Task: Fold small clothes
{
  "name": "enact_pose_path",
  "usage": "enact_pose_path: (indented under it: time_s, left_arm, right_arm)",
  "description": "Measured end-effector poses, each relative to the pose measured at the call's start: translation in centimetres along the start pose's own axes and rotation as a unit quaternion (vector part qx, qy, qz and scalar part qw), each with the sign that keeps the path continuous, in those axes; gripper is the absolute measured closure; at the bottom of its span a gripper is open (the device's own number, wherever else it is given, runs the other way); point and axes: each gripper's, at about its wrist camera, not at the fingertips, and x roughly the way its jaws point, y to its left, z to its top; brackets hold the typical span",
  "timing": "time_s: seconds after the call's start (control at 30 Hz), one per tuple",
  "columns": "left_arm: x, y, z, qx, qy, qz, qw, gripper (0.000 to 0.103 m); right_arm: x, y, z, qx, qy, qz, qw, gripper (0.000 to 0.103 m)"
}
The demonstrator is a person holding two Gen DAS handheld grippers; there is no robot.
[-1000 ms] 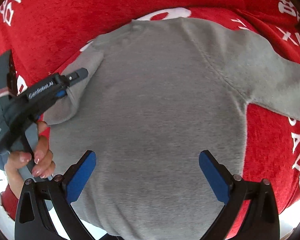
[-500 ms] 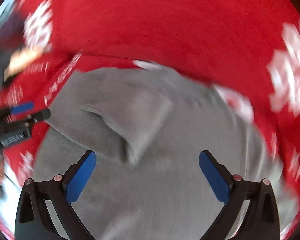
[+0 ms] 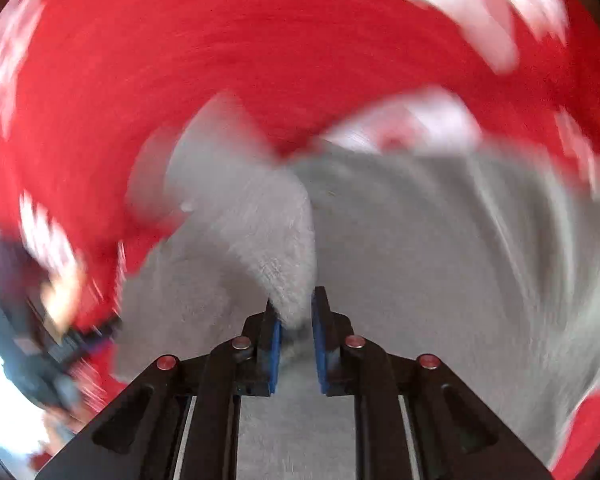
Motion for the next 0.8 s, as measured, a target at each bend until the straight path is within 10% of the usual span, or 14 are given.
enact_pose_path:
  time_s: [0.17,0.23,0.27,0.6,0.63,0.7,0.8]
  left_arm:
    - [1.7,-1.6,1.1,0.031,0.006,0.023,0.9992,0.038]
    - [1.8,-2.2,1.3,0.039,0.002,0.023,0.999,0.06]
    - [1.8,-2.6,1.3,0.046,0.004,0.024,0.9986,0.076]
    - [-0.2,-0.4,1.8,0.052,-0.034,0.108,0.9922,0.075]
    - [-0.8,0.0,1.7,0.05,-0.038,0.107,0.9923,0.072]
    - [-2.2,0.6,1.2,0.047,-0.049,0.106,0.992,0.021]
    - [-4.6,1.4,-0.3,0.056,-0.074,0.121,0.9883,0.016]
  right_arm:
    - [-0.8,-2.7,-0.1,0.058,-0.01,0.059,0.997,0.068]
    - [-0.4,-2.5,0.3,0.066,-0.004,0.057,0.996,0.07]
    - [-0.3,-2.3,0.5,0.07,-0.001,0.053,0.996,0.09]
    - [-1.1,-2.6,-1.2,0.056,-0.007,-0.004,0.998,0.094]
    - [-1.5,-2.1,-1.6,0.047,-0.01,-0.01,0.999,0.085]
    - [-1.8,-0.9,-2.5,0.029,0.006,0.021,0.999,0.05]
    - [0.0,3.1,-5.6,0.012,0.069,0.12,0.99,0.042]
